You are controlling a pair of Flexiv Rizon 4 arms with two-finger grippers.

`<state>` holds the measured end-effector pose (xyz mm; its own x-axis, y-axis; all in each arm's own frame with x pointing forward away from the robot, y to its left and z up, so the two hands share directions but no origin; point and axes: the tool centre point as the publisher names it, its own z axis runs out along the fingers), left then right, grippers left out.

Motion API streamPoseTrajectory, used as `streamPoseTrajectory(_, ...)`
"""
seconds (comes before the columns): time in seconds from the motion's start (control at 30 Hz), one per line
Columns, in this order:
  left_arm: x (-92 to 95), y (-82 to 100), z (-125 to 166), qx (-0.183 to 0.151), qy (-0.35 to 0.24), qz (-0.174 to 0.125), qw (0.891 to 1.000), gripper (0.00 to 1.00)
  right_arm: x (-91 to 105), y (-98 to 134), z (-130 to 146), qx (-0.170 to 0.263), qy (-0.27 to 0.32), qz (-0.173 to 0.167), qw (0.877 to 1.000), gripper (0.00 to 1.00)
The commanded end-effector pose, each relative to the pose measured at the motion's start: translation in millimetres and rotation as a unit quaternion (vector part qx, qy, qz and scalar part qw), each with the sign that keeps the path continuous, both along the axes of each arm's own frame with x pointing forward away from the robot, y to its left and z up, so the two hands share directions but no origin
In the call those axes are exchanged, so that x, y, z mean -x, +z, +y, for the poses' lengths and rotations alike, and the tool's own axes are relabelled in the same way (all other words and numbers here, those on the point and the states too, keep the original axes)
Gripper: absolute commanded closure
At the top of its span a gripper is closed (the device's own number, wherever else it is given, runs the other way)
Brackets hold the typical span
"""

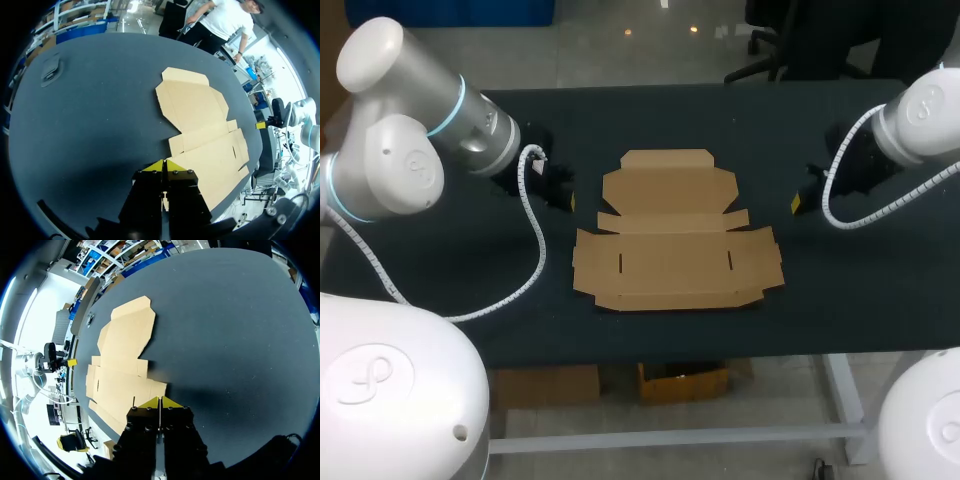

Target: Assemble the packaging by folding the flat box into shape, placing the metal phone stand inside, and closing the box properly

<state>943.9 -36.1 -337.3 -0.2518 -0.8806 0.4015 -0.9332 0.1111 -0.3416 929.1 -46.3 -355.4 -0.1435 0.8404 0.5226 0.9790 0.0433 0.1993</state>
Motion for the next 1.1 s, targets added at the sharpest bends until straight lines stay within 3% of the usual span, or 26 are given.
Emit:
streamPoseTrajectory(0.03,-9.6,-2.9,-4.1,-0.002,-0.003,0.008,1.000,1.00,-1.6,-8.0,0.1,-0.005,-0.005,-0.010,1.000,1.00)
streamPoseTrajectory(0.2,-13.5,-5.8,-7.0,0.003,-0.004,0.025,1.000,1.00,0.8,-13.2,0.2,-0.019,-0.016,-0.031,0.999,1.00)
streamPoseTrajectory(0.53,-17.7,-6.2,-7.5,0.013,0.011,0.046,0.999,1.00,3.0,-12.2,5.8,-0.036,-0.041,-0.039,0.998,1.00)
streamPoseTrajectory(1.1,-20.2,-12.6,-11.9,0.008,0.025,0.041,0.999,1.00,1.1,-15.2,10.5,-0.045,-0.042,-0.022,0.998,1.00)
